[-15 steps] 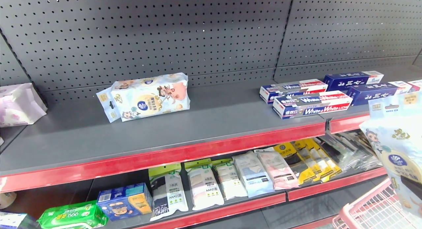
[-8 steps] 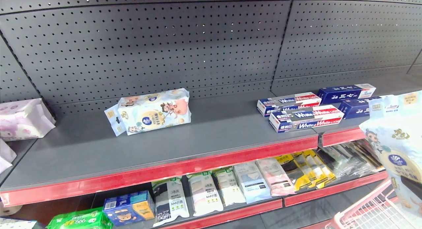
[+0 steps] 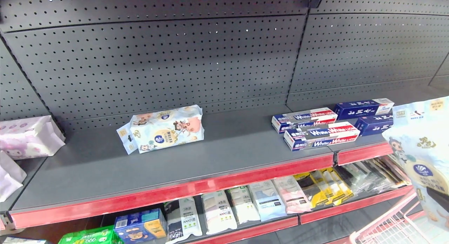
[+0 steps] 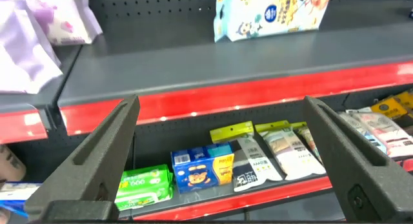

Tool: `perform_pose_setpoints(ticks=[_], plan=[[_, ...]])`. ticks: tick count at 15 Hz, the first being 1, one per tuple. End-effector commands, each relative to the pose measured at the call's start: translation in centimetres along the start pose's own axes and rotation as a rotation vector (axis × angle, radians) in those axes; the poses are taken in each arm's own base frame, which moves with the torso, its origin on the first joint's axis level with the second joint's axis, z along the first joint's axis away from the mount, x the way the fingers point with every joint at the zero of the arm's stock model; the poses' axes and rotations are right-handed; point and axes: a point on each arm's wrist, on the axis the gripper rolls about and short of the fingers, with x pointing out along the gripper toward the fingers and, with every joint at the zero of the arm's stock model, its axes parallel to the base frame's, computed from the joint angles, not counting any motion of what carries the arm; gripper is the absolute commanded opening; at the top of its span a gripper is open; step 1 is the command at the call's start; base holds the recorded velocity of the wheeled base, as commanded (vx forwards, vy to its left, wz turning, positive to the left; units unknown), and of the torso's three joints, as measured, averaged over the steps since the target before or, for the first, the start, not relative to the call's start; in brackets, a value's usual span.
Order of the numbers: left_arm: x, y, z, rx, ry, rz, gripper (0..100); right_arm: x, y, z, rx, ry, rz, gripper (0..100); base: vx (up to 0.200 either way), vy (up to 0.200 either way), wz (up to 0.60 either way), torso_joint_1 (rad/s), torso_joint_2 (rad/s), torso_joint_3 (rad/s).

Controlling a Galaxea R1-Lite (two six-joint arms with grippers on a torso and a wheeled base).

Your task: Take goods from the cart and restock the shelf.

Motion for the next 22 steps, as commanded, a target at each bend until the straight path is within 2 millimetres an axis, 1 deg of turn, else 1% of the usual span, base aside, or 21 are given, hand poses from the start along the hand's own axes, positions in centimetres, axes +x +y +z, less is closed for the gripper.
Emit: perform_pose_setpoints(ticks=[1,6,9,13,15,16,17,19,20,21,22], plan=[[0.0,0.0,0.0,0.000,0.000,0.000,100,0.0,0.0,0.0,-0.001,-0.002,-0.001,0,0.000,0.000,0.00,0.168,-0.35,-0.207],[0.0,0.0,0.0,-0.002,0.001,0.000,100,-0.1,0.0,0.1,-0.020,-0.007,-0.007,0,0.000,0.000,0.00,0.166,-0.34,-0.181],[0.0,0.0,0.0,0.000,0.003,-0.001,100,-0.8,0.4,-0.5,-0.046,-0.013,-0.021,0,0.000,0.000,0.00,0.017,-0.04,-0.012],[0.0,0.0,0.0,0.001,0.005,-0.001,100,-1.1,0.3,-0.5,-0.039,-0.022,-0.052,0,0.000,0.000,0.00,0.000,0.00,0.000],[0.1,0.0,0.0,0.003,0.015,-0.001,100,-1.5,0.2,-0.1,0.067,-0.058,-0.059,0,0.000,0.000,0.00,0.000,0.00,0.000],[0.1,0.0,0.0,0.003,0.017,-0.003,100,-2.1,0.0,0.4,0.121,-0.099,-0.080,0,0.000,0.000,0.00,0.000,0.00,0.000],[0.2,0.0,0.1,0.003,0.026,-0.003,100,-2.6,-0.1,0.7,0.136,-0.120,-0.114,0,0.000,0.000,0.00,0.000,0.00,0.000],[0.4,0.0,0.1,0.003,0.057,-0.001,100,-3.4,-0.6,1.8,0.193,-0.175,-0.141,0,0.000,0.000,0.00,0.000,0.00,0.000],[0.5,0.0,0.1,0.003,0.070,-0.003,100,-3.8,-1.1,2.9,0.226,-0.214,-0.152,0,0.000,0.000,0.00,0.000,0.00,0.000],[0.5,0.0,0.1,0.004,0.074,-0.026,100,-4.0,-1.3,3.3,0.262,-0.232,-0.159,0,0.000,0.000,0.00,0.000,0.00,0.000],[0.6,0.0,0.2,0.009,0.080,-0.100,100,-4.2,-1.1,3.0,0.287,-0.239,-0.157,0,0.000,0.000,0.00,0.000,0.00,0.000]])
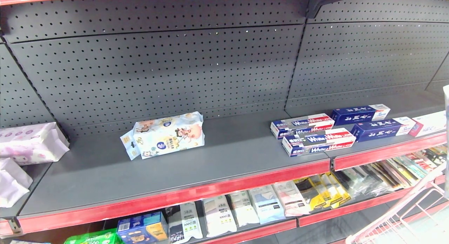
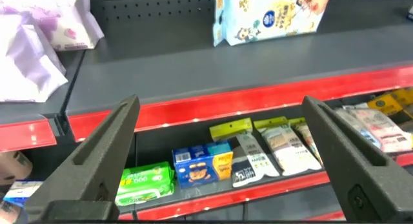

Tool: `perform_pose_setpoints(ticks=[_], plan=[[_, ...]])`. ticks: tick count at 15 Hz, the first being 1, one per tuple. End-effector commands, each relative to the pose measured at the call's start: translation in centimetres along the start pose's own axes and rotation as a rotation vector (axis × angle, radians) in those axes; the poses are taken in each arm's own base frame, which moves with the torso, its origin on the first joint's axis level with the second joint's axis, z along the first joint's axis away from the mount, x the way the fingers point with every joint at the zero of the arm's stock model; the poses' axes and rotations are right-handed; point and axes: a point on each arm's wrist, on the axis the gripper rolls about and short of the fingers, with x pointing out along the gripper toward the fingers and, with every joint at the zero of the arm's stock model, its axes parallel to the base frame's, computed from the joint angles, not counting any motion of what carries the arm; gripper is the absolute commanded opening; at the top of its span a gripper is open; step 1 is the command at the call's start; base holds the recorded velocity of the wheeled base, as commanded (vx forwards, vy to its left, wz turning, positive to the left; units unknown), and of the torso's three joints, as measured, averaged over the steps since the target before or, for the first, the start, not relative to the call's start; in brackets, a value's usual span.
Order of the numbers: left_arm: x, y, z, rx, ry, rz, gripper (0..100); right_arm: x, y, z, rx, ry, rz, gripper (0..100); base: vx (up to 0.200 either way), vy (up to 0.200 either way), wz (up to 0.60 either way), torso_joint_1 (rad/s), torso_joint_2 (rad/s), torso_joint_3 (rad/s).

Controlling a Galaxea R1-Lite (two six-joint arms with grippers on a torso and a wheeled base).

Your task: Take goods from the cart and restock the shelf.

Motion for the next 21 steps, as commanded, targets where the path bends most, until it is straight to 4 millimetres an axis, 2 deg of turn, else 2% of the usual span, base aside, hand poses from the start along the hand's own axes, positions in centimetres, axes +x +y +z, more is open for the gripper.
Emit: perform_pose_setpoints(ticks=[1,2,3,4,5,6,7,10,14,17,21], plan=[[0.3,0.0,0.1,0.016,0.030,-0.083,100,-0.9,0.2,0.1,0.025,-0.036,-0.004,0,0.000,0.000,0.00,0.000,0.00,0.000],[-0.1,0.0,2.6,0.014,-0.023,-0.104,100,-1.4,0.3,0.1,0.031,-0.059,0.005,0,0.000,0.000,0.00,0.000,0.00,0.000],[0.8,-0.1,8.9,-0.030,-0.027,-0.115,100,-1.7,0.5,0.3,0.025,-0.086,0.050,0,0.000,0.000,0.00,0.000,0.00,0.000],[2.8,-0.1,14.4,-0.130,-0.027,-0.115,100,-2.0,0.7,0.3,0.025,-0.079,0.101,0,0.000,0.000,0.00,0.000,0.00,0.000],[5.3,-0.1,16.9,-0.133,0.006,-0.079,100,-2.3,0.9,0.0,0.024,-0.063,0.119,0,0.000,0.000,0.00,0.000,0.00,0.000],[7.3,0.1,16.8,-0.098,0.078,-0.023,100,-2.3,1.0,-0.2,0.021,-0.051,0.129,0,0.000,0.000,0.00,0.000,0.00,0.000],[8.4,0.2,15.7,-0.063,0.148,0.003,100,-2.3,1.1,-0.2,0.002,-0.055,0.153,0,0.000,0.000,0.00,0.000,0.00,0.000],[7.6,0.2,13.2,0.004,0.150,-0.010,100,-1.4,1.7,-0.3,-0.091,-0.032,0.271,0,0.000,0.000,0.00,0.000,0.00,0.000],[7.2,0.1,13.3,0.007,0.126,-0.036,100,-1.5,2.1,-1.2,-0.169,0.030,0.329,0,0.000,0.000,0.00,0.000,0.00,0.000],[7.3,0.1,13.0,0.004,0.144,-0.036,100,-1.4,2.1,-1.1,-0.202,0.032,0.326,0,0.000,0.000,0.00,0.000,0.00,0.000],[8.8,0.2,12.7,0.003,0.205,-0.035,100,-1.1,2.1,-1.2,-0.199,0.047,0.314,0,0.000,0.000,0.45,0.002,0.00,0.003]])
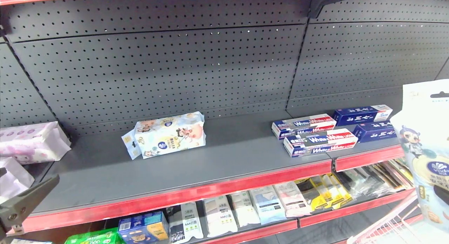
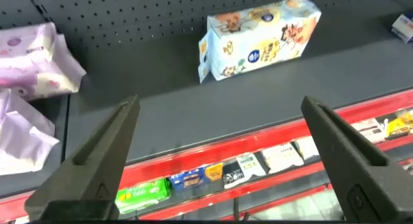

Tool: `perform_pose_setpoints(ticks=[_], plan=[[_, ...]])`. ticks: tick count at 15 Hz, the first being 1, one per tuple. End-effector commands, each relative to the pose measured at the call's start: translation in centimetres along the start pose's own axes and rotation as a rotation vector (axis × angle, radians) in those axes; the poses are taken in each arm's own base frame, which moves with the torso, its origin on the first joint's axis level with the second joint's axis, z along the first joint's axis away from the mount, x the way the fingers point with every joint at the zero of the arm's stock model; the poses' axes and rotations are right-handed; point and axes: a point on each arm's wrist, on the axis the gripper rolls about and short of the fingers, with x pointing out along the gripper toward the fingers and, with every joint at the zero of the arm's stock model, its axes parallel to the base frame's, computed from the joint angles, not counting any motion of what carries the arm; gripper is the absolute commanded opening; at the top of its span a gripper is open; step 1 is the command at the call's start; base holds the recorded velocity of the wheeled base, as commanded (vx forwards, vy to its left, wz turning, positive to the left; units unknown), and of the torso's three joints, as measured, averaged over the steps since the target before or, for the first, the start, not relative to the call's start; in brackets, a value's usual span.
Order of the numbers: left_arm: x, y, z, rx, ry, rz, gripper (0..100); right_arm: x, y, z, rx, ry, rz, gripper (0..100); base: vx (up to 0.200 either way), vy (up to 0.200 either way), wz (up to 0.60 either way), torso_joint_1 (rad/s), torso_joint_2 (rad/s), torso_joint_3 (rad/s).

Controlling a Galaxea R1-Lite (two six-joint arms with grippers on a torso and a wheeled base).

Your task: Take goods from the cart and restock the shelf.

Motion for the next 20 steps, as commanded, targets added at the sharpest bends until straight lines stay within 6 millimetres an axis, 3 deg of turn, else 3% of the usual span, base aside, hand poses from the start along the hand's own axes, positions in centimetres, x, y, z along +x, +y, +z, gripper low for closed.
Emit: perform_pose_setpoints(ticks=[1,5,8,11,12,14,16,20], plan=[[1.5,0.1,0.1,-0.004,0.060,-0.002,100,0.2,0.0,-0.1,0.001,0.013,0.003,0,0.000,0.000,0.00,0.000,0.00,0.000],[5.5,0.3,0.3,-0.010,0.118,-0.017,100,0.2,-0.2,-0.1,0.009,0.018,-0.025,0,0.000,0.000,0.00,0.000,0.00,0.000],[10.3,0.6,0.1,-0.026,0.142,-0.125,100,0.1,-0.7,0.1,0.047,0.029,-0.103,0,0.000,0.000,0.00,0.000,0.00,0.000],[14.7,2.4,-1.1,-0.056,0.160,-0.166,100,0.4,-2.2,1.6,0.156,0.038,-0.240,0,0.000,0.000,0.00,0.000,0.00,0.000],[17.9,3.5,-2.4,-0.029,0.144,-0.185,100,0.1,-2.2,1.8,0.202,0.034,-0.283,0,0.000,0.000,0.00,0.000,0.00,0.000],[20.9,4.7,-3.7,-0.002,0.102,-0.257,100,-0.3,-1.9,1.5,0.209,0.033,-0.281,0,0.000,0.000,0.00,0.000,0.00,0.000],[25.2,5.8,-4.7,0.062,-0.016,-0.421,100,-0.3,-1.8,1.2,0.211,0.067,-0.271,0,0.000,0.000,0.00,0.000,0.00,0.000],[27.6,6.4,-5.7,0.073,-0.073,-0.656,100,-0.1,-2.2,1.6,0.206,0.075,-0.299,0,0.000,0.000,0.00,0.000,0.00,0.000]])
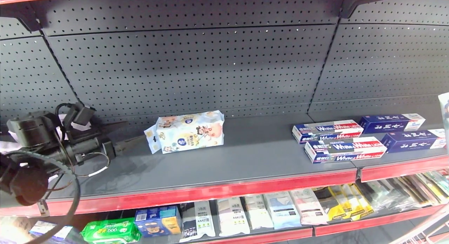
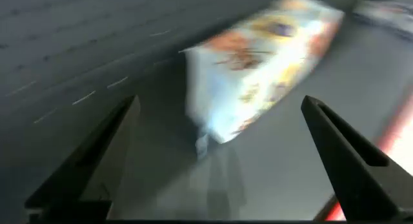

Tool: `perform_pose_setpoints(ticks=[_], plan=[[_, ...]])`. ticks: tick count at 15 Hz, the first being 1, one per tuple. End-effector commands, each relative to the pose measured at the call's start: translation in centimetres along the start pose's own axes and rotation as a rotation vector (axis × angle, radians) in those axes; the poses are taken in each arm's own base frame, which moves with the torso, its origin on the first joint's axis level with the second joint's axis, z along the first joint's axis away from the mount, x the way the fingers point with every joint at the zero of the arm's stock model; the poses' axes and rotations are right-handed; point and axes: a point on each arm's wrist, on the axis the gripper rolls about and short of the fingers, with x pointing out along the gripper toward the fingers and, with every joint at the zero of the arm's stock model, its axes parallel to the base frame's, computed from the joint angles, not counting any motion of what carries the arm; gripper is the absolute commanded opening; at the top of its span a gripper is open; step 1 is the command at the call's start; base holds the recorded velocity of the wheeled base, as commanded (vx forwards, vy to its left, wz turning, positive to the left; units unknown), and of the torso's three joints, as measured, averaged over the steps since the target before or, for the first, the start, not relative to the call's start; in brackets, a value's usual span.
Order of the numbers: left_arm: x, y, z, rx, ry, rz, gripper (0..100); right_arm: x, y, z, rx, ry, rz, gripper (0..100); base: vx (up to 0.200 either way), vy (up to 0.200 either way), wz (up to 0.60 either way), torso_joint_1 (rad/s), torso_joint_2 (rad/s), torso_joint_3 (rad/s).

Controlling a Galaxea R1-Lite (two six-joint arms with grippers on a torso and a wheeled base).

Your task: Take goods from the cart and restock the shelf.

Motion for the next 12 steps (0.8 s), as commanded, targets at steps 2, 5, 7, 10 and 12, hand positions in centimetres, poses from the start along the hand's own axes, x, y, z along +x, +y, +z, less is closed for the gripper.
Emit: perform_pose_setpoints(ticks=[2,5,7,10,12], plan=[[1.4,2.0,-2.4,-0.037,0.013,-0.083,100,-0.2,-0.1,0.0,-0.001,-0.003,-0.030,0,0.000,0.000,0.00,0.000,0.00,0.000],[2.0,2.8,-2.3,-0.023,-0.004,-0.116,100,-0.4,-0.1,0.1,-0.001,-0.011,-0.037,0,0.000,0.000,0.00,0.000,0.00,0.000],[2.4,3.2,-2.3,-0.016,-0.010,-0.128,100,-0.4,-0.1,0.1,-0.004,-0.007,-0.037,0,0.000,0.000,0.00,0.000,0.00,0.000],[3.7,3.7,-3.4,-0.020,-0.004,-0.156,100,-0.4,-0.1,0.0,-0.021,0.007,-0.033,0,0.000,0.000,0.00,0.000,0.00,0.000],[4.3,4.2,-3.9,-0.015,-0.007,-0.160,100,-0.4,0.0,-0.1,-0.027,0.007,-0.034,0,0.000,0.000,0.00,0.000,0.00,0.000]])
